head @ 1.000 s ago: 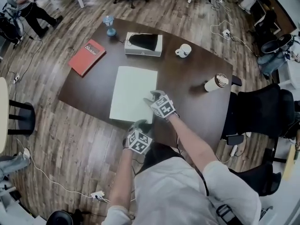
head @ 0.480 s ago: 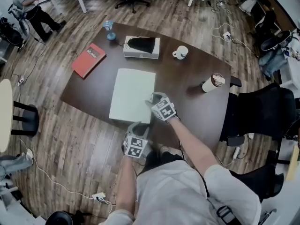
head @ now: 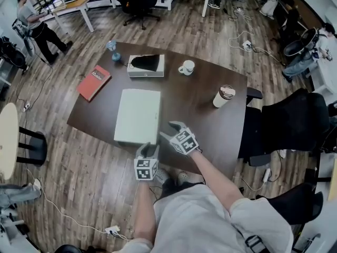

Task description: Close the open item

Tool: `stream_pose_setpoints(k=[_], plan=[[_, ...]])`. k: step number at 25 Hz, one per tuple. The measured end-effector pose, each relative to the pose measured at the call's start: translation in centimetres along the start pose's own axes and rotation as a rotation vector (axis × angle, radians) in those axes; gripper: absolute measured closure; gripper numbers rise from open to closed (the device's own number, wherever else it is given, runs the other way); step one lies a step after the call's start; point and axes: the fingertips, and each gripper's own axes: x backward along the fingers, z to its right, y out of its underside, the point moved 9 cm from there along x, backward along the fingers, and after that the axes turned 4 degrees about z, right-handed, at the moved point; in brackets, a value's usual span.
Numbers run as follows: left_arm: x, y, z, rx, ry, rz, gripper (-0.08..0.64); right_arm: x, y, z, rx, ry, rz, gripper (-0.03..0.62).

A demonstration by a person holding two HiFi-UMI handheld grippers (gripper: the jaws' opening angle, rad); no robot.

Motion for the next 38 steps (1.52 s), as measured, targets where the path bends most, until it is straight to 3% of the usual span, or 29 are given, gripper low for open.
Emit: stream_pose_setpoints(k=[8,13,21,29,38], plan=[[3.8,-1.5,0.5,0.101,-0.133,0.098,0.399,5.1,1.1,-2.1,-0.055,-0.025,0.064,0.357],[6.2,-1.4,1.9,0.159,-0.176,0.159,0.399,8.0,1.6,-3.6,-0.059,0.006,0.126,0.354],[8.8,0.2,5.0,0.151,-0.200,0.181,0.399,11.5,4.9,-4.9,-0.142,0.010,0.150,0.353],[9.9,1.3,6.7,0.102,-0.213,0.190,0.399,14.0,6.5,-4.4,-0.101,0.040,0.152,0.354],[11.3,0.9,7.3,0.090,-0.239,0.200,0.399,13.5,6.5,-6.8,-0.081,-0.039,0.146,0.360]])
